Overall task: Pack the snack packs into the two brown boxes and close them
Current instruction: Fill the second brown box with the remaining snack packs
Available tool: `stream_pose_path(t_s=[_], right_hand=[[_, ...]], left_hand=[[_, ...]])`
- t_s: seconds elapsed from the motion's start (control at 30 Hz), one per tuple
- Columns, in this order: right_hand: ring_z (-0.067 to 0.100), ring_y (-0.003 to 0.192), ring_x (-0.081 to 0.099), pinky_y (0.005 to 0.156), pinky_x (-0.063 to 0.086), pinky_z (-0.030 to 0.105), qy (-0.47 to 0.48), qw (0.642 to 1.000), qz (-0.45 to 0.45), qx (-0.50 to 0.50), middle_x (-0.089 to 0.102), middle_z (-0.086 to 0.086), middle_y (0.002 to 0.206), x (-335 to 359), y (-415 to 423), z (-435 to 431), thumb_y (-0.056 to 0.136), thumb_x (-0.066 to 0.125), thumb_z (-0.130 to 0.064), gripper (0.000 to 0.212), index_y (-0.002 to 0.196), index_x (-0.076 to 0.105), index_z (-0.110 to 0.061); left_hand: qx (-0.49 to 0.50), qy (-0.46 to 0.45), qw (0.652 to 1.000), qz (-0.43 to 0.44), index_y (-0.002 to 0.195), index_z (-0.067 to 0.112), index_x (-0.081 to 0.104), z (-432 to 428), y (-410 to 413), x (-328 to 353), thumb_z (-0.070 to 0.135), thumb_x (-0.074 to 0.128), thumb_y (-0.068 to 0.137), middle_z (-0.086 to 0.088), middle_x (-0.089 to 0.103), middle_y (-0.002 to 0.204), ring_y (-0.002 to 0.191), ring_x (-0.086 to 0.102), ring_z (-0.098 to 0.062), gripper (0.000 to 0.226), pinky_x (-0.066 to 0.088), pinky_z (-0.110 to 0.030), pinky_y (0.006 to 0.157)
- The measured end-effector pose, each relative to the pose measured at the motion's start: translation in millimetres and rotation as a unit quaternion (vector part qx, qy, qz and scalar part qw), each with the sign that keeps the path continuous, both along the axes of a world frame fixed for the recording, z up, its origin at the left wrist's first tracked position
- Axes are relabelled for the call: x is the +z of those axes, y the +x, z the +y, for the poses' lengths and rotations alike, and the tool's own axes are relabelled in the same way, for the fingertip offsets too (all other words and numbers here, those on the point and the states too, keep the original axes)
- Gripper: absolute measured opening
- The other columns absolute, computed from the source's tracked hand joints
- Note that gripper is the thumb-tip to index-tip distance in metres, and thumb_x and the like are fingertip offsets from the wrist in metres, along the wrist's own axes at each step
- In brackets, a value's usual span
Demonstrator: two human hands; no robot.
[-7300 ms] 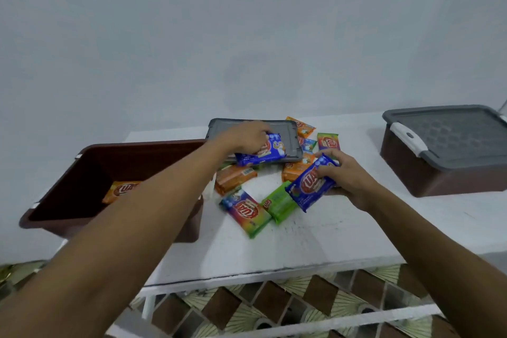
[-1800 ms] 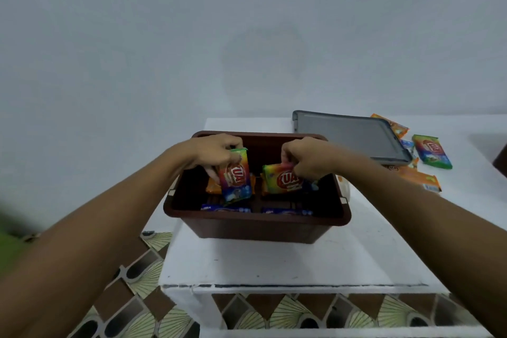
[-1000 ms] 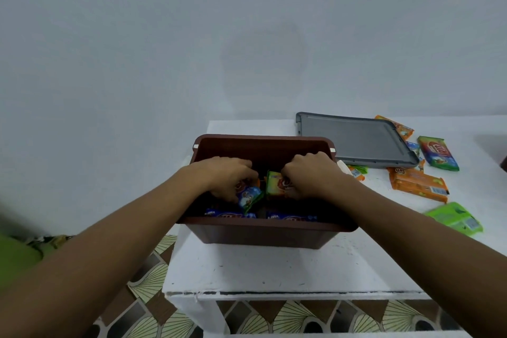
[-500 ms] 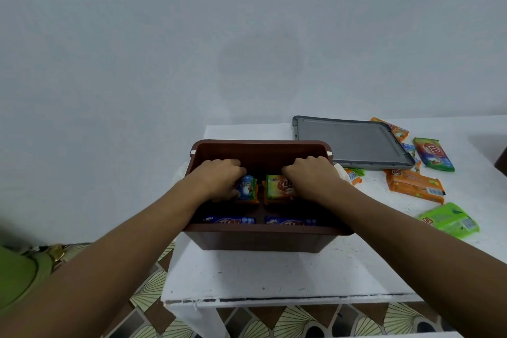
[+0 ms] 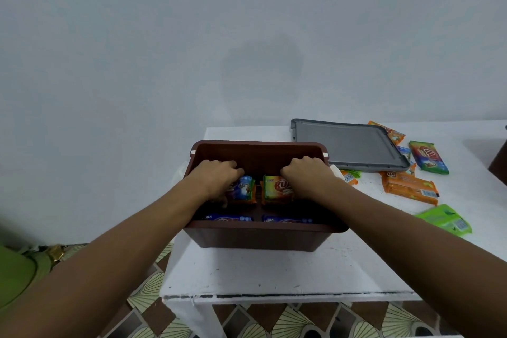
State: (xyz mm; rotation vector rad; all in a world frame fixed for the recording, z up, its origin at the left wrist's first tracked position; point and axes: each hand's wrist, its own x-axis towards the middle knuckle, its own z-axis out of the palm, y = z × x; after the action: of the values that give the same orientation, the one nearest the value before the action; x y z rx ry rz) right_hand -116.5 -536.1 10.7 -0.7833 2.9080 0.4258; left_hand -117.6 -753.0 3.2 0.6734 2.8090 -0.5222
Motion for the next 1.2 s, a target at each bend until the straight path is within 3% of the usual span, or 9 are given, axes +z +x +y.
stream_pose_path(t_s=[0.13,0.4,0.5,0.57,0.67,0.77,0.9,1.0,1.2], right_hand=[[0.025,0.102,0.062,0.082,0.05,0.037,0.003,1.0,0.013,0.014,0.063,0.008,0.115,-3.2,0.6,-3.0,0.082,0.072,-0.042,0.053,0.124,0.057,-0.013],[0.024,0.099,0.062,0.081,0.049,0.036,0.001,0.998,0.054,0.029,0.065,0.006,0.112,-7.8,1.9,-6.5,0.089,0.066,-0.038,0.037,0.118,0.059,-0.015],[0.024,0.098,0.061,0.078,0.049,0.036,0.04,0.998,0.014,0.05,0.062,0.007,0.111,-2.5,-1.6,-8.0,0.082,0.07,-0.05,0.052,0.117,0.058,-0.013],[0.024,0.097,0.06,0.08,0.049,0.037,0.051,0.997,-0.021,0.047,0.06,0.007,0.11,5.9,-2.6,-4.0,0.078,0.07,-0.058,0.062,0.117,0.057,-0.012],[0.022,0.094,0.059,0.083,0.048,0.035,0.033,0.997,-0.043,0.056,0.061,0.005,0.108,15.4,3.7,15.9,0.086,0.062,-0.054,0.051,0.117,0.057,-0.014],[0.016,0.096,0.06,0.084,0.05,0.033,-0.149,0.985,-0.032,0.076,0.064,-0.002,0.107,17.3,15.3,49.7,0.095,0.051,-0.044,0.03,0.112,0.061,-0.021],[0.012,0.122,0.048,0.099,0.044,0.029,-0.31,0.948,0.013,0.077,0.051,-0.003,0.138,3.7,33.0,111.5,0.1,0.045,-0.035,0.033,0.127,0.058,-0.022],[0.013,0.131,0.042,0.106,0.035,0.029,-0.292,0.956,0.012,0.024,0.046,-0.005,0.145,-18.2,44.9,164.6,0.101,0.043,-0.036,0.041,0.141,0.045,-0.028],[0.016,0.131,0.042,0.107,0.04,0.035,-0.2,0.973,0.006,-0.115,0.046,-0.005,0.145,-58.3,65.1,281.3,0.095,0.053,-0.041,0.04,0.133,0.055,-0.03]], left_hand=[[-0.007,-0.009,1.0,0.019,0.142,0.021,0.038,1.1,-1.2,0.7,0.041,0.073,0.08,-0.006,0.049,0.135,0.112,0.058,-0.027,0.074,0.052,-0.041,0.085],[-0.011,-0.017,0.999,0.044,0.142,0.022,0.038,1.3,-1.2,-0.4,0.042,0.072,0.081,-0.005,0.051,0.136,0.113,0.058,-0.027,0.072,0.049,-0.04,0.086],[-0.009,-0.012,0.999,0.028,0.139,0.023,0.042,0.0,-2.2,1.3,0.044,0.075,0.076,-0.003,0.053,0.133,0.112,0.057,-0.025,0.074,0.049,-0.039,0.085],[0.01,0.011,1.0,0.003,0.135,0.024,0.045,-0.7,-3.6,4.2,0.05,0.077,0.072,-0.001,0.055,0.13,0.111,0.056,-0.024,0.075,0.049,-0.037,0.085],[0.034,0.045,0.998,-0.024,0.129,0.028,0.049,1.9,-5.5,10.6,0.056,0.07,0.076,0.0,0.056,0.127,0.108,0.056,-0.023,0.064,0.05,-0.039,0.085],[0.035,0.116,0.993,-0.01,0.122,0.03,0.052,15.7,-6.3,20.2,0.052,0.063,0.084,0.003,0.058,0.12,0.103,0.057,-0.019,0.045,0.051,-0.04,0.081],[-0.019,0.232,0.97,0.066,0.112,0.027,0.056,64.9,-2.0,32.2,0.046,0.056,0.091,0.008,0.058,0.109,0.096,0.054,-0.013,0.029,0.05,-0.038,0.078],[-0.061,0.293,0.947,0.114,0.106,0.025,0.057,109.1,0.2,36.4,0.041,0.054,0.093,0.009,0.053,0.101,0.093,0.053,-0.013,0.021,0.046,-0.033,0.072],[-0.12,0.338,0.925,0.125,0.109,0.021,0.06,203.6,6.1,42.0,0.038,0.055,0.092,0.005,0.057,0.111,0.102,0.051,-0.014,0.025,0.048,-0.036,0.083]])
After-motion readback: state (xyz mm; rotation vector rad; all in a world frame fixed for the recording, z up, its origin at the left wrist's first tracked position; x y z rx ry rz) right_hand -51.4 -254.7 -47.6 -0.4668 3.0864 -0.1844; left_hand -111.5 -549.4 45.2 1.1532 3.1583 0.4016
